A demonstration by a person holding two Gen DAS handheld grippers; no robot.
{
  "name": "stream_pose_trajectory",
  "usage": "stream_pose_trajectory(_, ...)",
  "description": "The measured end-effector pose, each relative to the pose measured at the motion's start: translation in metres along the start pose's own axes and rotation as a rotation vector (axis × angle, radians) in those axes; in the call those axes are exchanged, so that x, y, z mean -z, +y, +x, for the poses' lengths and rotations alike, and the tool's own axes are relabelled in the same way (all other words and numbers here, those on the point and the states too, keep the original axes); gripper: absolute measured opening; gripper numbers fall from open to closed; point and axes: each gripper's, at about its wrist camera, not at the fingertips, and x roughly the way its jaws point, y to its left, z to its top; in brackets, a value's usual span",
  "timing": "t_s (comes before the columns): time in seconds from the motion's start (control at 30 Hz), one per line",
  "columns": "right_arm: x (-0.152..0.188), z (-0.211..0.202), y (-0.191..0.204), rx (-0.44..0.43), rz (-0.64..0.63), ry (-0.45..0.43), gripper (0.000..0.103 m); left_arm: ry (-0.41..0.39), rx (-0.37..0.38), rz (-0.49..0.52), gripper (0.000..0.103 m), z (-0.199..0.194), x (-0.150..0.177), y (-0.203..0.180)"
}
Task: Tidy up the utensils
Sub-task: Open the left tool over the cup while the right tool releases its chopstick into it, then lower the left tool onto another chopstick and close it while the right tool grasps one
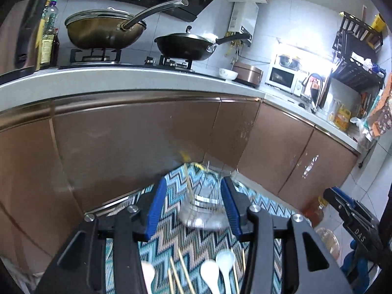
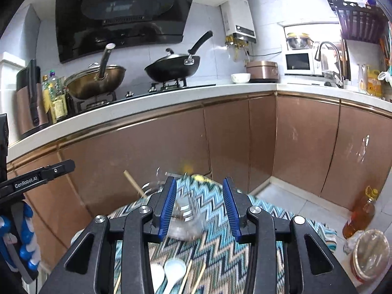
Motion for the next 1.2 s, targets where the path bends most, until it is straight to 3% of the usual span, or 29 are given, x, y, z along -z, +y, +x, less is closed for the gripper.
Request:
stream_pose_trajectory(0.27, 0.013, -0.049, 0.015, -0.039, -0.057, 0.012, 0.039, 0.024, 0.008, -0.041, 0.044, -0.051, 0.016, 0.014)
stream_pose_trajectory(0.5, 0.019, -0.058, 0.020, -0.058, -0.060, 0.038, 0.039, 0.083, 0.045, -0.060, 0.044, -0.066, 0.026, 0.019)
stream_pose_trajectory(0.8, 0.037, -0.043, 0.015, -0.064, -0.064, 0.148, 0.039, 0.321, 0.169, -0.100, 0.044, -0.019, 0.057, 0.010)
stream_pose_trajectory(0.97, 0.056, -0.018, 0.009, -0.074, -0.042, 0.237, 0.039, 0.464, 0.196, -0.116, 0.044, 0.021, 0.082, 0.007)
stream_pose_trajectory(1.2, 0.082, 0.030, 0.002, -0.078, -0.005, 0.372, 0.032, 0.576, 0.208, -0.152, 0.043, 0.066, 0.099, 0.016)
